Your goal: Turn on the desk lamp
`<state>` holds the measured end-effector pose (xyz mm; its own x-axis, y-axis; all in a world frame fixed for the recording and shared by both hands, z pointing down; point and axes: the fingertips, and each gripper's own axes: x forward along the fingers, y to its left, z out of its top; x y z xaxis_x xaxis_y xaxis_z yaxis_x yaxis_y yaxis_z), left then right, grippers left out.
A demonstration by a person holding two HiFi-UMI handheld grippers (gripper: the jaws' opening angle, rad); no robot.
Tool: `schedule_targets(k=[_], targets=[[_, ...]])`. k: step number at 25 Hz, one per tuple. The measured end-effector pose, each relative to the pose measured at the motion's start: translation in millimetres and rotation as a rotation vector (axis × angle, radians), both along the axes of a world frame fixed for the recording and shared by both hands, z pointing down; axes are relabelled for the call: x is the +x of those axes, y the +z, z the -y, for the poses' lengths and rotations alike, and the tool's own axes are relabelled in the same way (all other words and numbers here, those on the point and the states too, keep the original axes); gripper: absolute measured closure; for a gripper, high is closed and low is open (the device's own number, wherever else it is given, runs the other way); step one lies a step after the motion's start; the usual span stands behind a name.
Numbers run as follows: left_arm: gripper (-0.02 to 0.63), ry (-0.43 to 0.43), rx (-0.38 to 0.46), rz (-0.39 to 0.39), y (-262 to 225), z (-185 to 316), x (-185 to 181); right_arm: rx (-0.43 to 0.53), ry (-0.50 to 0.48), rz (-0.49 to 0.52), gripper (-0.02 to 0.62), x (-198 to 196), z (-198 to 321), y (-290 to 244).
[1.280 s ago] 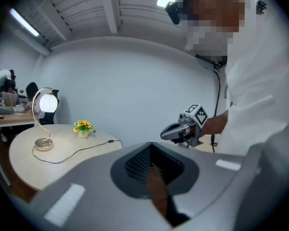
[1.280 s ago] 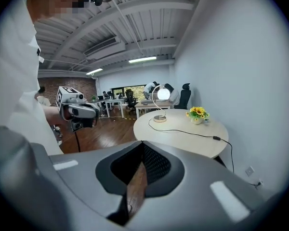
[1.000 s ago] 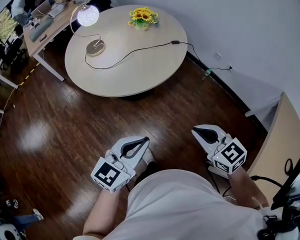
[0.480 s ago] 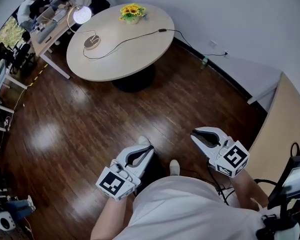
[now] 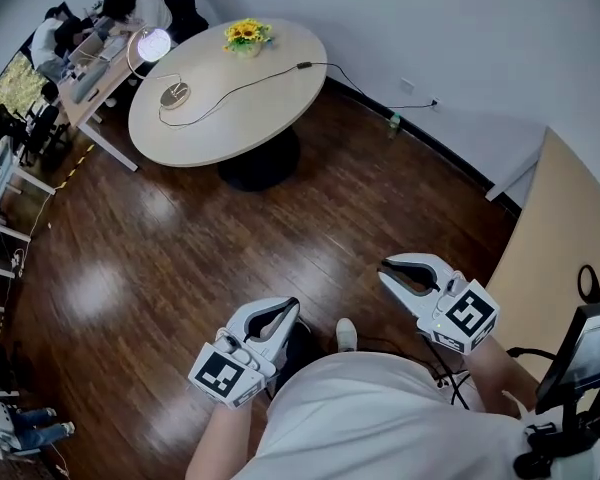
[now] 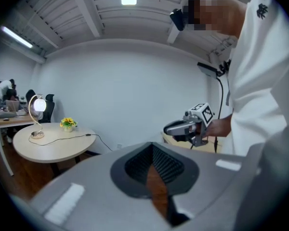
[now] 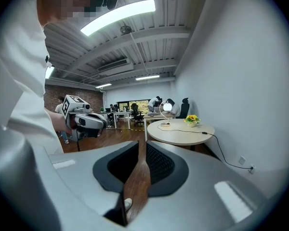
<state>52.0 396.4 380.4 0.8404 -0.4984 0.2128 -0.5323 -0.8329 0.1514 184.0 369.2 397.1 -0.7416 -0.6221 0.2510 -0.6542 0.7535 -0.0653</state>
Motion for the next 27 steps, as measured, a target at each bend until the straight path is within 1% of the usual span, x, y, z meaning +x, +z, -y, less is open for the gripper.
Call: schedule_targets(k=[3, 5, 8, 12, 17, 21, 27], targets=[[0.588, 0.001, 0.018, -0.003, -5, -1, 3, 0.017, -0.006, -0.008, 0.545, 0, -3, -3], [0.588, 0.006, 0.026, -0.004, -11, -12, 0, 0.026, -0.015, -0.018, 0.545, -4, -12, -13], [0.588, 0.01, 0.02, -0.004, -16, -28, -3, 0.035, -0.021, -0.035, 0.545, -5, -24, -26], [0.588, 0.018, 0.013, 0.005, -16, -37, -4, 0.032, -0.017, -0.036, 0.546, -7, -31, -29], [0.588, 0.008, 0.014, 0.003, -10, -24, -6, 0.023, -0.021, -0.03, 0.548, -10, -18, -17], [0.588, -0.02, 0.012, -0.02, -17, -31, -5, 0.029, -0.03, -0.035, 0.548, -12, -25, -19], [0.588, -0.033, 0.01, -0.006, 8, -6, -7, 0.031, -0.041, -0.036, 0.548, -9, 4, -1]])
